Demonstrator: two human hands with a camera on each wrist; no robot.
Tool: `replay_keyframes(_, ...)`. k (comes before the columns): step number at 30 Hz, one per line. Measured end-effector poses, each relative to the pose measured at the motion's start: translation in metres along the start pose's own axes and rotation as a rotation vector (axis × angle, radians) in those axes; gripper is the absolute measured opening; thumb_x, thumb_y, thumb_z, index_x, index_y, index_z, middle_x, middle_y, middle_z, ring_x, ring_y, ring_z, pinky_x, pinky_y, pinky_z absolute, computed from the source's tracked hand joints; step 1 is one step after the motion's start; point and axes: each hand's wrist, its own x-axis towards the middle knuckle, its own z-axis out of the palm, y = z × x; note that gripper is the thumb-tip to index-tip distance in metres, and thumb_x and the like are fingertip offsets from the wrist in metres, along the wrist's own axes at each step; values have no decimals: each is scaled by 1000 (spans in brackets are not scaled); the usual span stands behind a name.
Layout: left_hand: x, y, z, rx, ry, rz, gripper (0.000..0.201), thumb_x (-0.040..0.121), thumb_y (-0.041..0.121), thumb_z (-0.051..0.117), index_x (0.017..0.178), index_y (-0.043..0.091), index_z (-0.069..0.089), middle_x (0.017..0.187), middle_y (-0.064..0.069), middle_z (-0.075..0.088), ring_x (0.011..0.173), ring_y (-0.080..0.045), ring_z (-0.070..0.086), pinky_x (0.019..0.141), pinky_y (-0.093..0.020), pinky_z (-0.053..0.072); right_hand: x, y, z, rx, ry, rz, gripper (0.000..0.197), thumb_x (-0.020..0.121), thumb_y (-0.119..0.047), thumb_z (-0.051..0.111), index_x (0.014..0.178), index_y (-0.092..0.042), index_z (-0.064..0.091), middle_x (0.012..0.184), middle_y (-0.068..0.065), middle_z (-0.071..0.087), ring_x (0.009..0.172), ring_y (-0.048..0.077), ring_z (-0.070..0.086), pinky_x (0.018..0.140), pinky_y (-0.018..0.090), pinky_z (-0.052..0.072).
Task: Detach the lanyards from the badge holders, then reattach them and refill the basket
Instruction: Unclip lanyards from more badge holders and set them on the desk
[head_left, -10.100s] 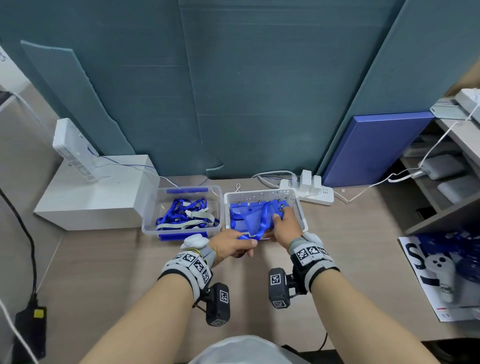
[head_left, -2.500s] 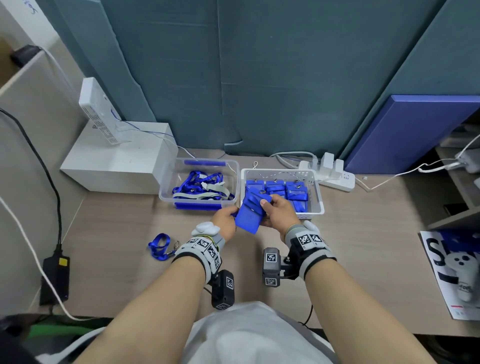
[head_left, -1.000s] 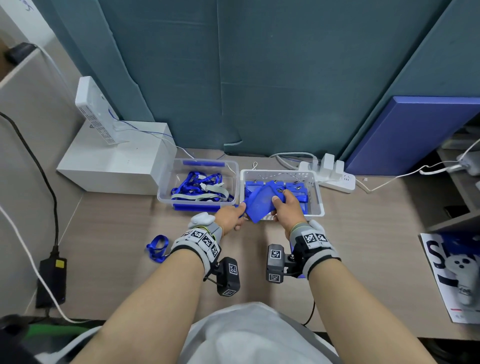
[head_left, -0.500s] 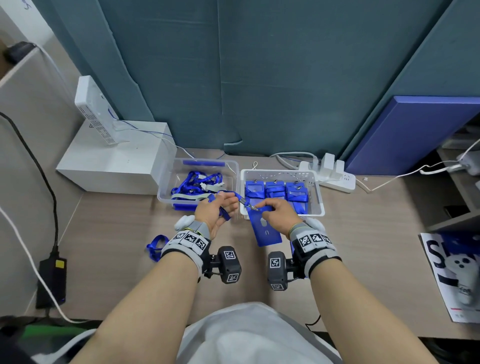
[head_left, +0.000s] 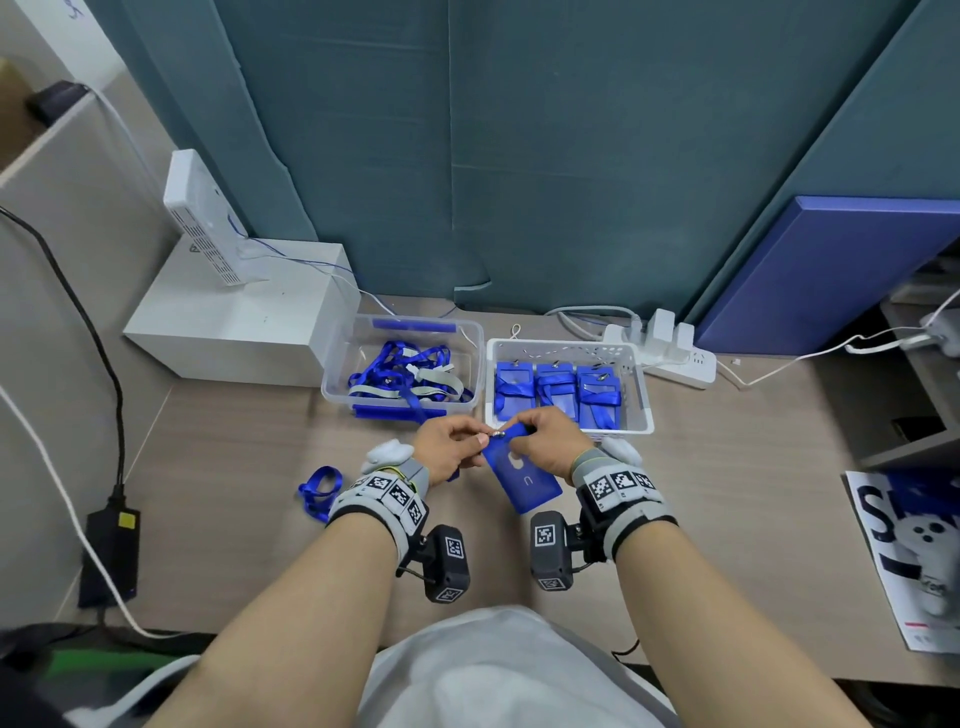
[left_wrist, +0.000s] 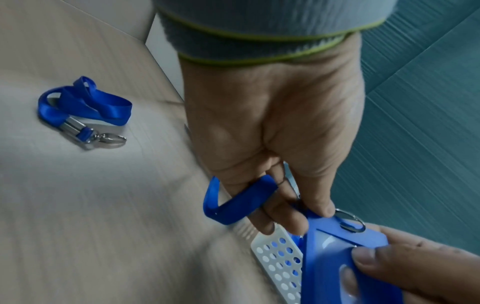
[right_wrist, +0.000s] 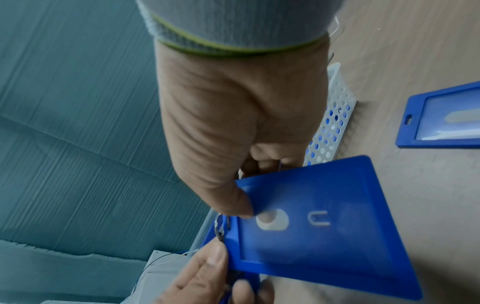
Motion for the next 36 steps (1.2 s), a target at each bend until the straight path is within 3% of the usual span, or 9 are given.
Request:
replay_keyframes(3, -2, -2, 0, 50, 37, 11, 14, 97, 11, 63, 101, 0, 71, 66, -7, 52, 59, -18, 47, 48, -18, 42, 0, 2, 2, 4, 23, -20, 19, 81, 4, 63, 91, -9, 73, 68, 6, 67, 54, 10, 55, 48, 14, 42)
replay_keyframes(6, -4, -7, -6, 98, 62, 10, 10, 95, 17, 67, 89, 11, 72, 62, -3, 50, 61, -21, 45, 43, -20, 37, 2, 2, 8, -15, 42, -45, 15, 82, 3, 65, 88, -10, 70, 68, 2, 67, 58, 12, 58, 56, 21, 48)
replay_keyframes(11, -8, -18, -21, 180, 127, 17, 6, 91, 20, 71, 89, 20, 77, 52, 12, 55, 55, -10, 46, 53, -23, 41, 6, -4, 23, -41, 5, -52, 14, 79, 2, 65, 82, -12, 67, 70, 4, 70, 61, 16, 59, 60, 28, 50)
replay_keyframes(17, -17, -23, -38, 281, 212, 19, 7, 89, 19, 72, 82, 22, 72, 69, 1, 63, 61, -13, 53, 64, -26, 47, 8, -14, 45, -34, -72, -68, 10, 79, 1, 67, 86, -7, 68, 70, 7, 70, 63, 20, 61, 62, 33, 51)
replay_keyframes(21, -22, -25, -45, 318, 250, 17, 15, 90, 17, 70, 76, 20, 66, 61, 4, 54, 54, -11, 48, 56, -22, 40, 13, -20, 58, -50, -103, -86, 13, 79, 2, 66, 79, -12, 65, 67, 5, 68, 62, 19, 60, 63, 35, 51)
replay_keyframes(25, -24, -30, -52, 365, 284, 8, 10, 88, 19, 70, 80, 14, 67, 62, 5, 58, 57, -13, 51, 59, -23, 41, 15, -25, 68, -57, -123, -92, 19, 81, 2, 67, 75, -16, 63, 64, 1, 67, 56, 15, 58, 57, 28, 48)
replay_keyframes(30, -23, -33, -53, 482, 312, 46, 12, 89, 24, 67, 78, 25, 61, 78, 1, 68, 76, -19, 67, 68, -29, 55, 18, -27, 71, -50, -122, -81, 23, 83, 2, 67, 74, -17, 61, 62, -2, 64, 52, 9, 54, 55, 25, 45)
replay_keyframes(33, -22, -33, -52, 519, 311, 93, 14, 89, 22, 67, 79, 26, 59, 84, 3, 64, 80, -20, 67, 74, -35, 57, 20, -27, 72, -64, -106, -77, 21, 82, 1, 67, 74, -18, 61, 66, 2, 65, 57, 15, 55, 58, 28, 46)
replay_keyframes(36, -17, -31, -50, 535, 304, 115, 16, 89, 21, 67, 79, 29, 58, 85, 5, 60, 80, -19, 65, 72, -32, 55, 22, -27, 71, -70, -99, -79, 20, 83, 1, 67, 76, -17, 61, 70, 5, 66, 60, 15, 56, 59, 27, 47)
